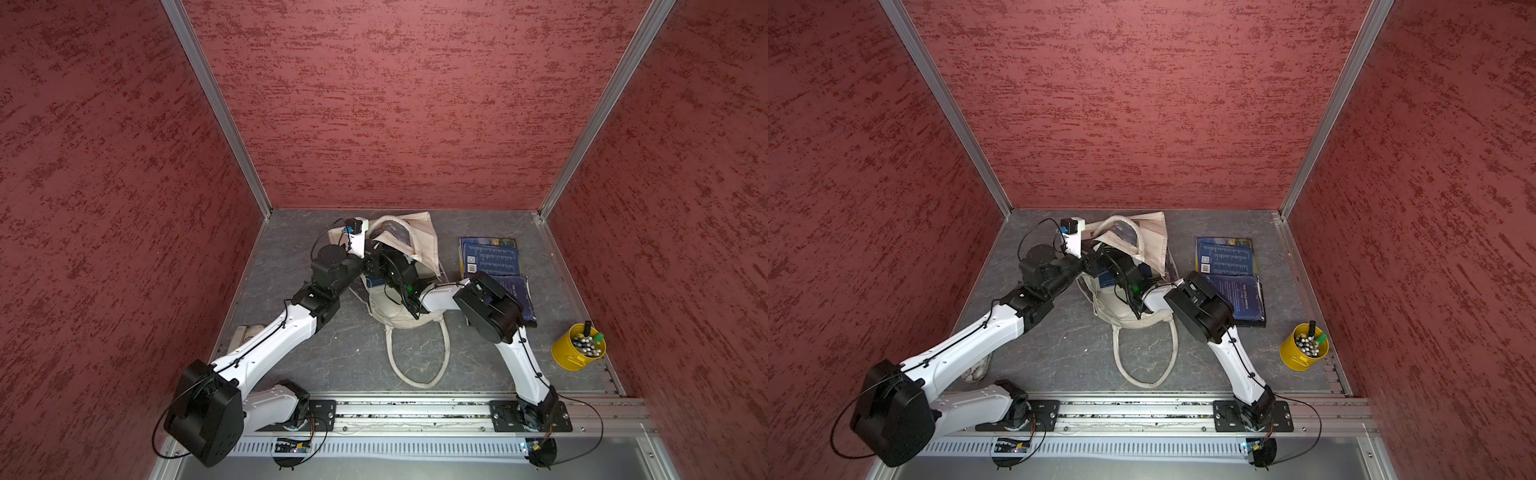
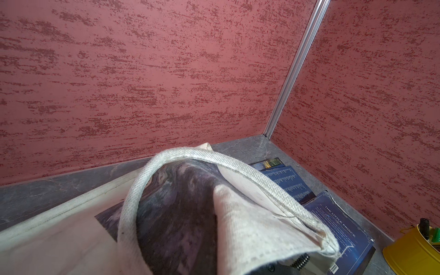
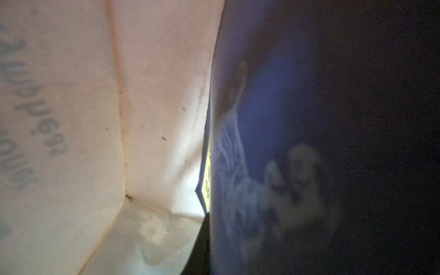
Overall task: Take out the books from the canvas bag
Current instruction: Pick up the book from the canvas bag.
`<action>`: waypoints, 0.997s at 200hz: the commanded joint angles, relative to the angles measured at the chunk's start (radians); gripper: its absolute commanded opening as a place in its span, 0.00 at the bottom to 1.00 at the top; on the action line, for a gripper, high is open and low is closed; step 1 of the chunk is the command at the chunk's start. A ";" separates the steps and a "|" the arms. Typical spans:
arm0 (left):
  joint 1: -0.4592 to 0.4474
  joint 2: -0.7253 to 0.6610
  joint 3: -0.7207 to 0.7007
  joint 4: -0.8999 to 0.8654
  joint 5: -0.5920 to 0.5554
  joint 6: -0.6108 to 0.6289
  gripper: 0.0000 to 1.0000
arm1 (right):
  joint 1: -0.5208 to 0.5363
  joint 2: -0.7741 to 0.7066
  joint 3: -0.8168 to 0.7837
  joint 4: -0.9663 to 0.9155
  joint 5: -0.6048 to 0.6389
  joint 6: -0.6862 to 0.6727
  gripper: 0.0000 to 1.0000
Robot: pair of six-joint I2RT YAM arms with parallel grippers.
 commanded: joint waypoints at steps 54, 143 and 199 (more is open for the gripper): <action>-0.010 -0.011 0.013 0.051 -0.104 0.007 0.00 | 0.024 -0.423 -0.326 0.013 -0.033 -0.226 0.00; -0.014 0.002 0.032 0.015 -0.167 0.008 0.00 | 0.090 -0.935 -0.530 -0.172 -0.174 -0.478 0.00; -0.015 0.007 0.035 0.007 -0.165 0.008 0.00 | 0.093 -1.268 -0.577 -0.432 0.004 -0.610 0.00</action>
